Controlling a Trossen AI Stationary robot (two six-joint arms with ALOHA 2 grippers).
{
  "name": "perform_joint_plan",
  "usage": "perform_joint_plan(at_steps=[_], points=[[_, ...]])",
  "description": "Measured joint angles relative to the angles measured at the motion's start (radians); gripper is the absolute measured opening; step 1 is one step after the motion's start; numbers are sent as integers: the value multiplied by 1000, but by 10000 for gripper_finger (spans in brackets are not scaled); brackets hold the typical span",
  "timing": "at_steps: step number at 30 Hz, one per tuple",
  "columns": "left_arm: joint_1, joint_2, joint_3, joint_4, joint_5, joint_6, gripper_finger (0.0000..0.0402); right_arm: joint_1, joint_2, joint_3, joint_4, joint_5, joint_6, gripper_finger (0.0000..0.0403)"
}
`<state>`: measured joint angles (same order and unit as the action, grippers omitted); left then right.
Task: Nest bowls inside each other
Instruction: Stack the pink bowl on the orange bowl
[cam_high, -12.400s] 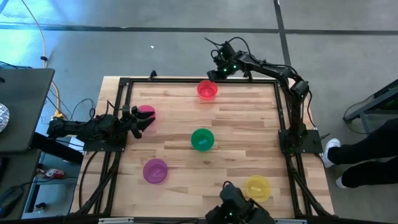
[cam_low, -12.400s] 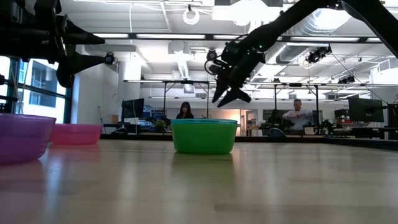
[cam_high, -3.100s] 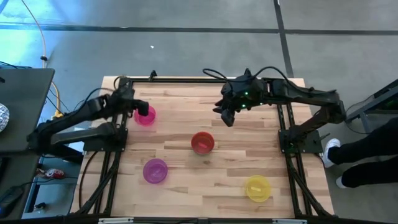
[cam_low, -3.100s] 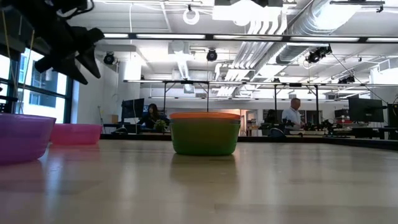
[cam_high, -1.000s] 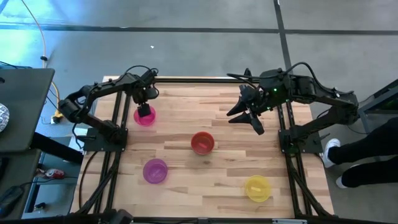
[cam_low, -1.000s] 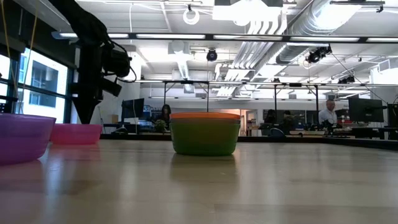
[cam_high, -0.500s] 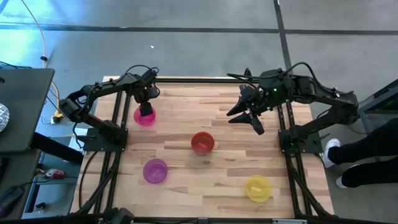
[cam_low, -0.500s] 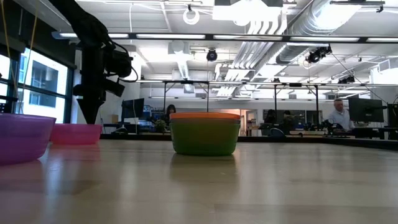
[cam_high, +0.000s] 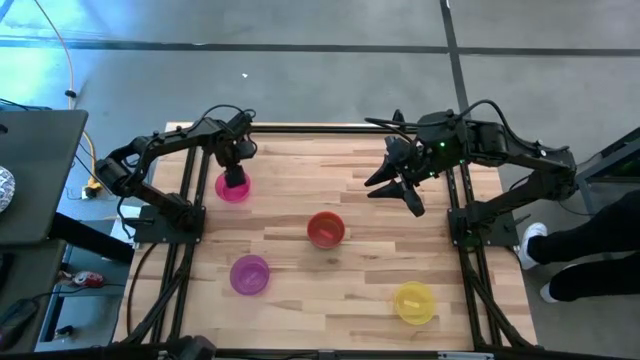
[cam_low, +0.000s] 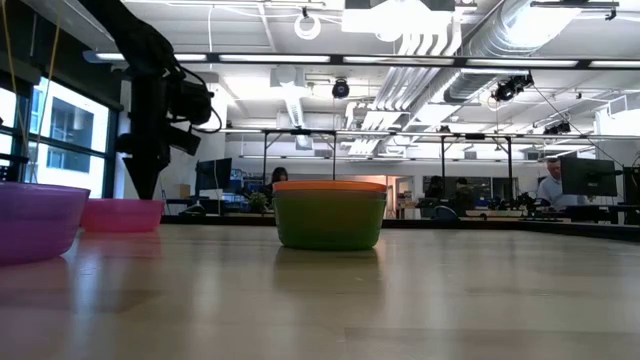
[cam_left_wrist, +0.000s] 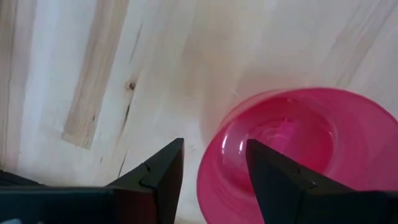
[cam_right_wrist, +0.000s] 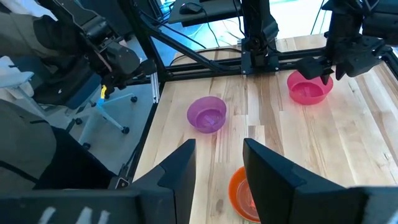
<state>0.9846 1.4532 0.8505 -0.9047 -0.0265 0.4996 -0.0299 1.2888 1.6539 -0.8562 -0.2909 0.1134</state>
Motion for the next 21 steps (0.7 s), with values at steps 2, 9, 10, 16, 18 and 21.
perform_joint_plan(at_steps=[2,9,10,16,18,21], points=[[-5,0,0,-10,-1,18,161,0,0,0,0,0,1,126],[-10,7,0,-15,-32,27,161,0,0,0,0,0,1,126],[-10,17,0,-17,-38,24,161,0,0,0,0,0,1,126],[-10,98,-1,-14,-60,-41,161,0,0,0,0,0,16,126],[-10,113,-1,3,-47,-52,159,0,0,0,0,0,18,126],[-19,120,-1,27,-38,-57,151,0,0,0,0,0,18,126]])
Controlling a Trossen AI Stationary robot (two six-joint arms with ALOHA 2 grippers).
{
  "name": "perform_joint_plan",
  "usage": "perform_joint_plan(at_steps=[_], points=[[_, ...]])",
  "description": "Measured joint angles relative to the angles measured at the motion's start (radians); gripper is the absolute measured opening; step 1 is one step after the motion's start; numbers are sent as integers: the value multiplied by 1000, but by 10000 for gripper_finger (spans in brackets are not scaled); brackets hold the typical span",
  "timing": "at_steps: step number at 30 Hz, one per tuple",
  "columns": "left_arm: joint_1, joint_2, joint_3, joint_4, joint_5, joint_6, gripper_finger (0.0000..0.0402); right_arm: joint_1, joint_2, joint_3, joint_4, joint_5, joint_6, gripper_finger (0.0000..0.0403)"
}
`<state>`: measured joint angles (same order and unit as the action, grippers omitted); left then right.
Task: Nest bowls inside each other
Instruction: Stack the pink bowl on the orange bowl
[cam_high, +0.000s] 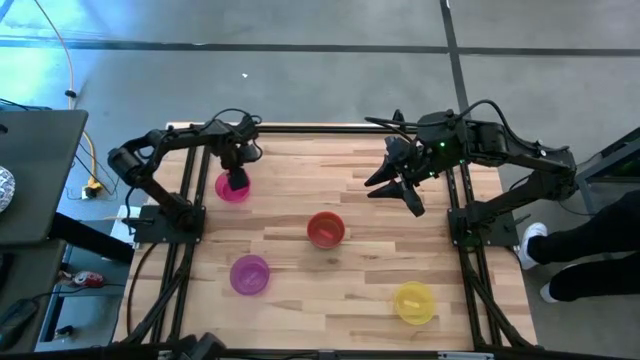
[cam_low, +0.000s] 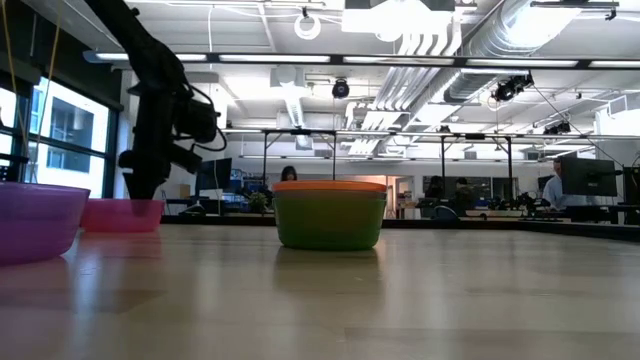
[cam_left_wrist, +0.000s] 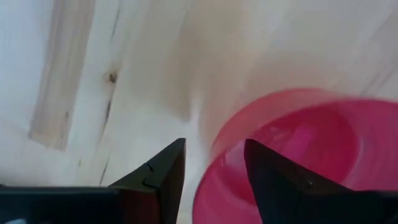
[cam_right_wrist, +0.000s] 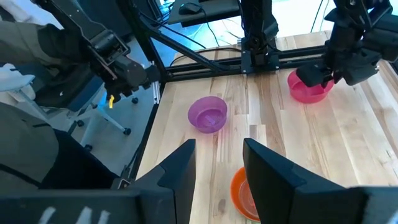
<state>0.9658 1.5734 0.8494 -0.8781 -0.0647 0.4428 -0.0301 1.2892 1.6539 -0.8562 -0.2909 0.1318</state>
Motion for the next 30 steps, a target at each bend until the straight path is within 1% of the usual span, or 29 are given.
perform_joint_plan(at_steps=[4,11,12,18,22,24,30], points=[[-6,2,0,14,1,-2,118,0,0,0,0,0,-1,126],[-5,2,1,5,15,-5,17,0,0,0,0,0,-7,126],[-5,0,2,3,22,-4,9,0,0,0,0,0,-8,126],[-5,0,2,-2,31,-27,8,0,0,0,0,0,-9,126],[-10,-2,15,-42,32,-45,3,0,0,0,0,6,-9,126],[-19,-2,35,-68,31,-52,3,0,0,0,0,28,-11,126],[-68,-1,125,-144,26,-88,1,0,0,0,0,35,-60,126]])
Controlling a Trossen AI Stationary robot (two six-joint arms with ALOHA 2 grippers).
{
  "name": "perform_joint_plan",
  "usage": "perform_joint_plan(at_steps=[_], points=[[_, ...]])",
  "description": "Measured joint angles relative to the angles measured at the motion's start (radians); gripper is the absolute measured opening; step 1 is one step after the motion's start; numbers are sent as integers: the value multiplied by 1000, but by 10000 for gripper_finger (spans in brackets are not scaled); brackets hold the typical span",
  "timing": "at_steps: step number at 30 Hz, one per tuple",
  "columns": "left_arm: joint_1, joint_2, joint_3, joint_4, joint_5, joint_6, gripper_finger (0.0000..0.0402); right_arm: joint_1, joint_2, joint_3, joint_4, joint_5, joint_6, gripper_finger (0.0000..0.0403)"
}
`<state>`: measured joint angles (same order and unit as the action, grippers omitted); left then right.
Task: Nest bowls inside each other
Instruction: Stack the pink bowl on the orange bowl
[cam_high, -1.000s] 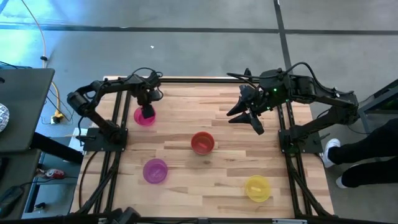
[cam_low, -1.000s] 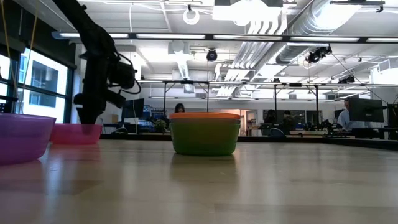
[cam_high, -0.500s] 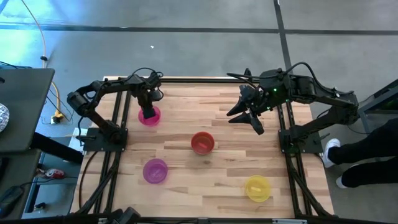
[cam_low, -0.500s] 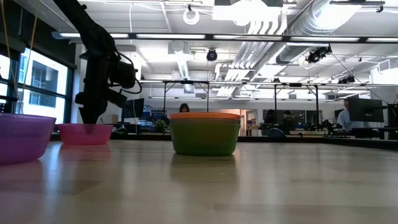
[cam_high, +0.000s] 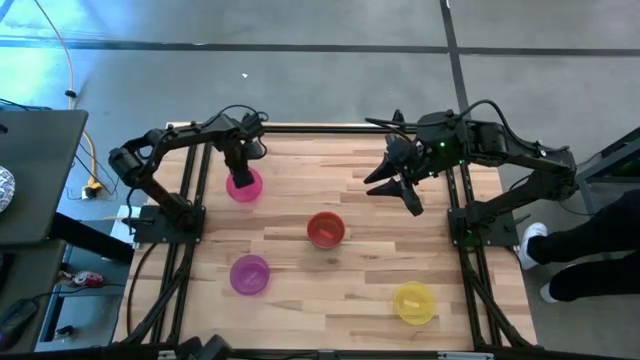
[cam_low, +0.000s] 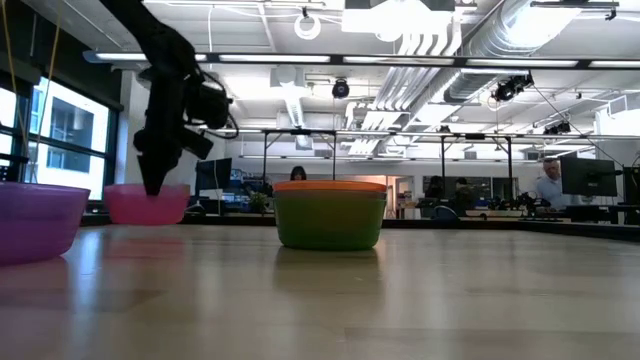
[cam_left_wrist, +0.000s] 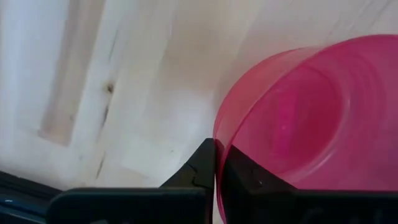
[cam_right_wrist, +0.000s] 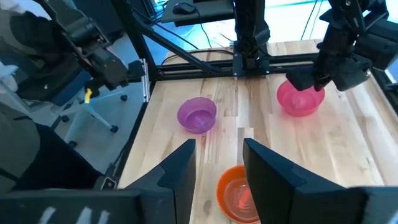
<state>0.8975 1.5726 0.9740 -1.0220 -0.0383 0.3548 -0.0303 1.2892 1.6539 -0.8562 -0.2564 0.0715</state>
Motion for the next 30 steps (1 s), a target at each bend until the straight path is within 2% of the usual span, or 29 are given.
perform_joint_plan(at_steps=[7,16,19,24,30], points=[[-89,0,110,-37,13,-31,0,0,-2,0,1,19,-30,126],[-197,0,209,-78,130,-117,0,0,-40,0,1,22,-32,126],[-238,0,232,-81,150,-165,0,0,-60,0,1,46,-32,126],[-297,0,268,-78,239,-242,0,0,-100,0,1,81,-52,126],[-363,0,300,-52,245,-324,0,0,-144,0,9,83,-97,126]])
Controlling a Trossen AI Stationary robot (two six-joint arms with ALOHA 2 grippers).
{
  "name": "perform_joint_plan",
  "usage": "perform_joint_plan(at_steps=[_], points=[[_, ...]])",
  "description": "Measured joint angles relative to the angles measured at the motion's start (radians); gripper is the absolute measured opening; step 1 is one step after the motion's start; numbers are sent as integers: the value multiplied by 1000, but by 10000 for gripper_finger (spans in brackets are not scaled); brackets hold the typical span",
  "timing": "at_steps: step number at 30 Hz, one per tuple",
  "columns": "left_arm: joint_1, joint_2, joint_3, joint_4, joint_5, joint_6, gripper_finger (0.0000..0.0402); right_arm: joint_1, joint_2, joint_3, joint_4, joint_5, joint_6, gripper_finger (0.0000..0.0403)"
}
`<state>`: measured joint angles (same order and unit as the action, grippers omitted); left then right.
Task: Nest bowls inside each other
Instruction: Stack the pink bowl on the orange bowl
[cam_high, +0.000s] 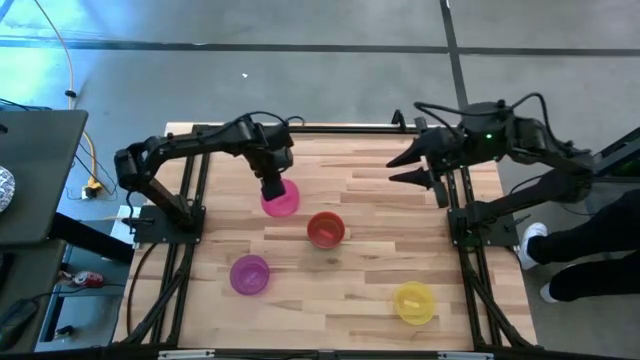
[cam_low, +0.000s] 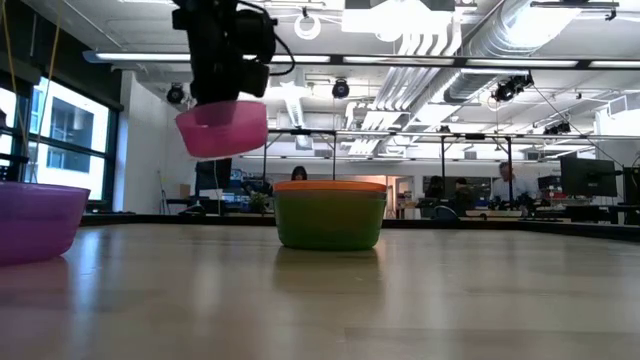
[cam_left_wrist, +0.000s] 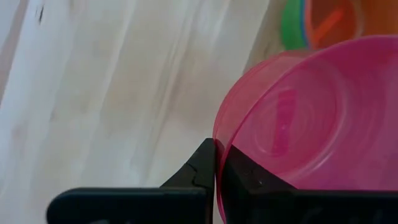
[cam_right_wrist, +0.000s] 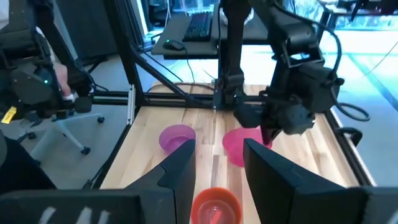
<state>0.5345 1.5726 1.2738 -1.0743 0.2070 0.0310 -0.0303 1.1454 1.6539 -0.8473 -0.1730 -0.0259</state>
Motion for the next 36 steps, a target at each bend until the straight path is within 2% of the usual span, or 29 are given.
perform_joint_plan(at_steps=[6,14,23,29,36], points=[[-50,0,29,72,52,-87,0,0,-33,0,1,0,-19,126],[-97,4,47,197,53,-234,0,0,-56,0,-10,0,-28,126],[-163,104,54,262,102,-298,0,0,-60,0,-49,0,-36,126],[-203,224,182,241,104,-290,0,0,-60,0,-58,0,-18,126],[-239,385,410,105,80,-223,0,0,-60,0,-86,-1,9,126]])
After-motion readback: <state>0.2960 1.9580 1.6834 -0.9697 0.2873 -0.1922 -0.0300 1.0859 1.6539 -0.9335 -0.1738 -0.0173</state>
